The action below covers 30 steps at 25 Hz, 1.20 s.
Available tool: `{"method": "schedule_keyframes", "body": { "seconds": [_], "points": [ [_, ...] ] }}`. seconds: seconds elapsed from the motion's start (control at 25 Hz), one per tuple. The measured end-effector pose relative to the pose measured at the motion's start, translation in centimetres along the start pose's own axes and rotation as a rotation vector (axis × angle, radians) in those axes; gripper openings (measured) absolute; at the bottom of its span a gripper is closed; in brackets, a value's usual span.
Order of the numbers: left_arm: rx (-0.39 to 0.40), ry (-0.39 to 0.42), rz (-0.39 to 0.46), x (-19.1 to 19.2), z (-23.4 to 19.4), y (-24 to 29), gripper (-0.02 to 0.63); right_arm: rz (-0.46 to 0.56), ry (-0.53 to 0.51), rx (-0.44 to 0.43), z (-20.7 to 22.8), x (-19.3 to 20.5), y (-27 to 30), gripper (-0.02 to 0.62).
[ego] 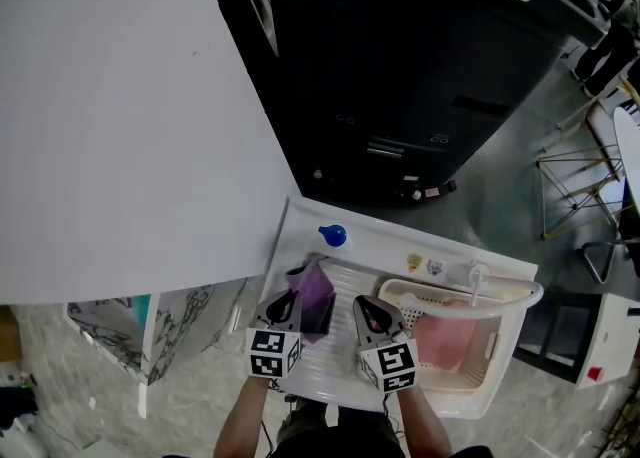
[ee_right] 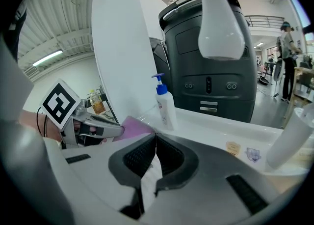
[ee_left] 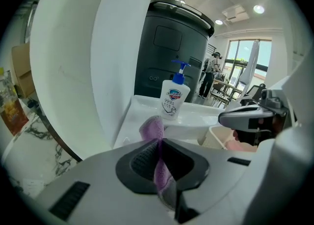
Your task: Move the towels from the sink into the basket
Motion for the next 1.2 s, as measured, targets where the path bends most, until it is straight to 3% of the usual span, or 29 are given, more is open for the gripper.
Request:
{"method": "schedule_keyframes", "body": {
  "seconds": [0.56,1.2],
  "points": [
    [0.021,0.043,0.103,-1.5,2.2,-5.7,0.023,0.062,-0.021,0.015,-3.1,-0.7,-4.4,0.029],
    [0.073,0.150,0.296,-5.1,6.0,-15.3,0.023,0.201,-0.033,0.127,-6.6,-1.7,-12.5,0.029]
  ]
}}
Point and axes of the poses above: the fingertips, and each gripper's own axes: y forward along the fingers, z to its right, x out of its underside, the point moved 4 cm from there along -y, backward along the fingers, and after that the axes turned 8 degrees about y, right-handed, at the moved point
